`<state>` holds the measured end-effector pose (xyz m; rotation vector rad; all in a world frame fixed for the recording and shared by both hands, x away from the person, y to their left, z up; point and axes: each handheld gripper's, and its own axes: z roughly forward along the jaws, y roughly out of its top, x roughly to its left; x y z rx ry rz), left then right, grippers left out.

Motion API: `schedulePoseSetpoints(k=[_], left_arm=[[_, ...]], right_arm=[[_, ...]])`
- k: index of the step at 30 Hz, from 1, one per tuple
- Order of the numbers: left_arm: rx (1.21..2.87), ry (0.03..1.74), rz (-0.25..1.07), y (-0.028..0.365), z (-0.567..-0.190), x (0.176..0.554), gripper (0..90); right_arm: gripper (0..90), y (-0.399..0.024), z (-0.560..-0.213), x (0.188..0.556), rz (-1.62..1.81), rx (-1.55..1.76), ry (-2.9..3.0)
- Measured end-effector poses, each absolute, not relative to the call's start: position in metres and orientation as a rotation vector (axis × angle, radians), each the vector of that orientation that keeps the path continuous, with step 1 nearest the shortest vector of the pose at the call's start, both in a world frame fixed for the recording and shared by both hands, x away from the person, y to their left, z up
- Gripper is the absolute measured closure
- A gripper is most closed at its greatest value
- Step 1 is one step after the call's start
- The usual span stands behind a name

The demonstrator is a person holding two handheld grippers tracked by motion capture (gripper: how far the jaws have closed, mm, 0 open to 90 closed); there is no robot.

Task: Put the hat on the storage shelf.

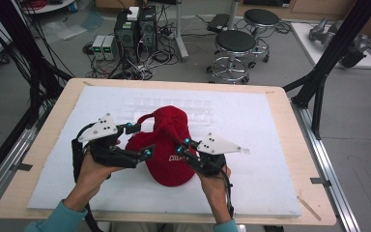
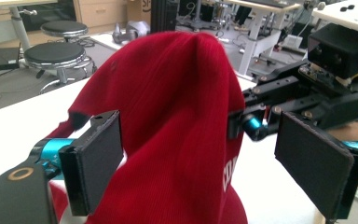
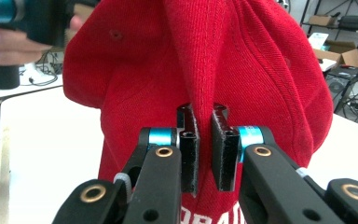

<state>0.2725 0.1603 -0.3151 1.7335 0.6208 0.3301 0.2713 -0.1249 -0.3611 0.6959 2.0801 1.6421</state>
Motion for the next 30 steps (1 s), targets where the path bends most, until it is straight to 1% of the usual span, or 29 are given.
schedulePoseSetpoints(k=[7, 12, 19, 24, 28, 30], left_arm=[[1.726, 0.664, 0.353, 0.178, -0.323, 0.264, 16.1], [1.749, 0.693, 0.332, 0.188, -0.342, 0.254, 16.5], [1.743, 0.738, 0.303, 0.189, -0.359, 0.249, 16.6], [1.743, 0.760, 0.255, 0.187, -0.376, 0.246, 17.2], [1.743, 0.757, 0.227, 0.181, -0.381, 0.248, 19.5], [1.733, 0.735, 0.205, 0.178, -0.383, 0.249, 24.4]], right_arm=[[83.5, -0.131, -0.356, 0.272, 1.646, 0.705, 2.061], [83.4, -0.134, -0.350, 0.271, 1.666, 0.709, 2.036], [83.5, -0.133, -0.343, 0.271, 1.677, 0.695, 2.024], [83.5, -0.136, -0.337, 0.270, 1.698, 0.703, 2.002], [83.5, -0.137, -0.332, 0.269, 1.714, 0.693, 1.986], [83.4, -0.138, -0.330, 0.268, 1.722, 0.691, 1.979]])
